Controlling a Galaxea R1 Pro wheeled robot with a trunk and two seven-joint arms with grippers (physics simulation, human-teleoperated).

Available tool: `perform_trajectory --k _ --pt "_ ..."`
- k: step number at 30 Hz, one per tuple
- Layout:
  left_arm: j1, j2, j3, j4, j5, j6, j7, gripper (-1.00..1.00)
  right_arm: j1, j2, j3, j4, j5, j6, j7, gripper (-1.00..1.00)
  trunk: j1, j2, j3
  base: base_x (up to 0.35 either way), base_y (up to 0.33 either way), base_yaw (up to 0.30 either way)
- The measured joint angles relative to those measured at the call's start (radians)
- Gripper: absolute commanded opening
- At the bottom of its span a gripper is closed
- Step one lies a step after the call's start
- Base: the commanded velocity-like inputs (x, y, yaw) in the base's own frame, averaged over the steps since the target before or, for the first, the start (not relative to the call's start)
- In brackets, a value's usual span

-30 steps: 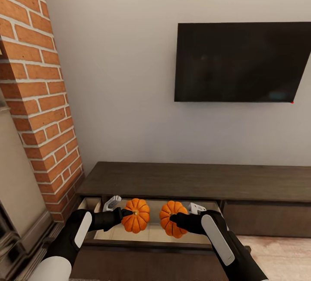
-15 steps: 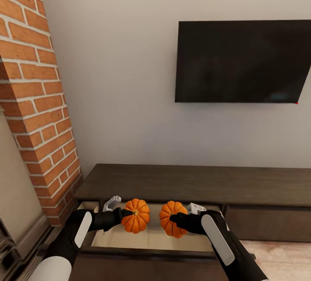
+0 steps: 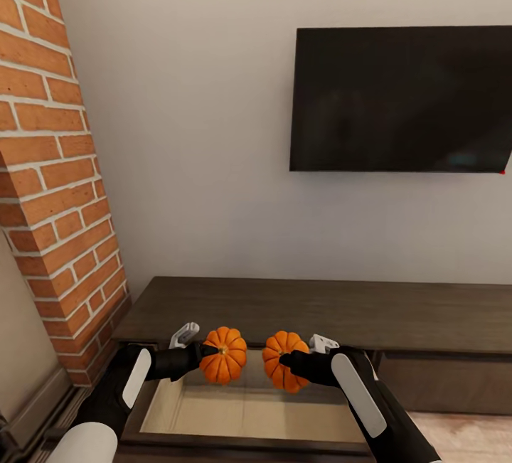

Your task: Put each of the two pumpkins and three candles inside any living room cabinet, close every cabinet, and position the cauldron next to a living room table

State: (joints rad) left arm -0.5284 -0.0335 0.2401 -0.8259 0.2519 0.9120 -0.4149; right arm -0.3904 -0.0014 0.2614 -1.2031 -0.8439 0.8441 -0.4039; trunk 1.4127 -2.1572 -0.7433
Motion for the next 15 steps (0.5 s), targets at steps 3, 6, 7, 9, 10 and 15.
perform_trajectory --k 3,6,7,9,10,15 --pt "0.000 0.000 -0.001 0.000 0.001 0.000 0.000 -1.00 0.000 0.000 0.000 0.001 0.000 0.000 0.000 -1.00 0.000 0.000 0.000 0.010 -0.001 0.000" --pt "0.000 0.000 -0.001 0.000 0.003 0.001 0.000 -1.00 0.000 0.000 0.000 0.003 0.000 0.001 0.000 -1.00 0.004 -0.007 -0.003 0.003 0.000 0.000" --pt "0.000 0.001 -0.001 0.000 0.000 0.000 0.000 -1.00 0.000 0.000 0.000 0.004 0.000 0.001 0.000 -1.00 0.008 -0.014 -0.006 0.000 0.000 0.000" --pt "0.000 0.001 -0.001 0.000 0.000 0.000 0.000 -1.00 0.000 0.000 0.000 0.004 0.000 0.001 0.000 -1.00 0.015 -0.028 -0.013 0.000 0.000 0.000" --pt "0.000 0.000 -0.001 0.000 0.001 0.001 0.000 -1.00 0.000 0.000 0.000 0.004 0.000 0.001 0.000 -1.00 0.019 -0.035 -0.016 0.000 0.000 0.000" --pt "0.000 0.000 -0.003 0.000 0.002 0.003 0.001 -1.00 0.000 0.000 0.000 0.006 -0.003 0.001 -0.001 -1.00 0.038 -0.070 -0.031 0.000 0.000 0.000"
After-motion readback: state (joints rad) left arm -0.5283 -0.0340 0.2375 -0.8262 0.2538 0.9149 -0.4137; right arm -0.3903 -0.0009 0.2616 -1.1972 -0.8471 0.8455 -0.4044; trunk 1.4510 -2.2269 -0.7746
